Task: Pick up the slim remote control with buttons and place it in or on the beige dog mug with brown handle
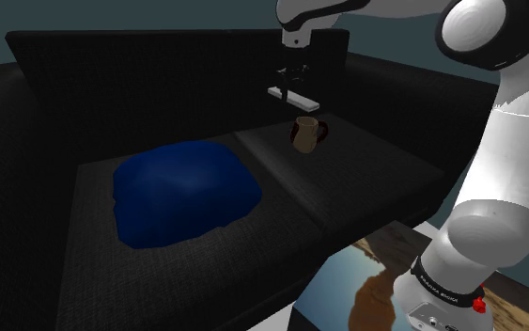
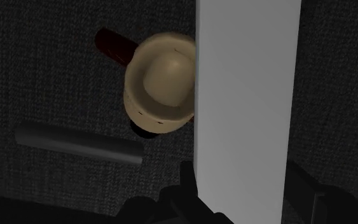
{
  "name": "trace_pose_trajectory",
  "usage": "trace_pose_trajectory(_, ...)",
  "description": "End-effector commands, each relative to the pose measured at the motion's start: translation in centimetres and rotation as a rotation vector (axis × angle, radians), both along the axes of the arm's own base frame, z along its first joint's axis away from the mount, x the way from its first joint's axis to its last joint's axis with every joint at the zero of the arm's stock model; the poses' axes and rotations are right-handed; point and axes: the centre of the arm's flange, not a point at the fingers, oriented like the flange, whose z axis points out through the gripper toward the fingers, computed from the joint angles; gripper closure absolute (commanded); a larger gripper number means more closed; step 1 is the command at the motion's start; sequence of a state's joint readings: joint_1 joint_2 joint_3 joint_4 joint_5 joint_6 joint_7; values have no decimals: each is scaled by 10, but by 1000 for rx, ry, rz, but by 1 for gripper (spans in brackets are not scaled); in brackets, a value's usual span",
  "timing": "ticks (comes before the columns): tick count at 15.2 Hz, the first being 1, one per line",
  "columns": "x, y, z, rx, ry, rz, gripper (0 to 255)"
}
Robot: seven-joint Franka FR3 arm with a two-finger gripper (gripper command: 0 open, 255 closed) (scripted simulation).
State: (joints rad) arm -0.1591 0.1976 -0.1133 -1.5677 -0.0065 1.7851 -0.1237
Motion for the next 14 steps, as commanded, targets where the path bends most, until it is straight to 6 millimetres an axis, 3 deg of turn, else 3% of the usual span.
trace_pose_trajectory(1,-17,-23,2,0,0,1,255)
trace_pose_trajectory(5,-48,-71,3,0,0,1,255)
trace_pose_trajectory(14,-48,-71,-45,0,0,1,255)
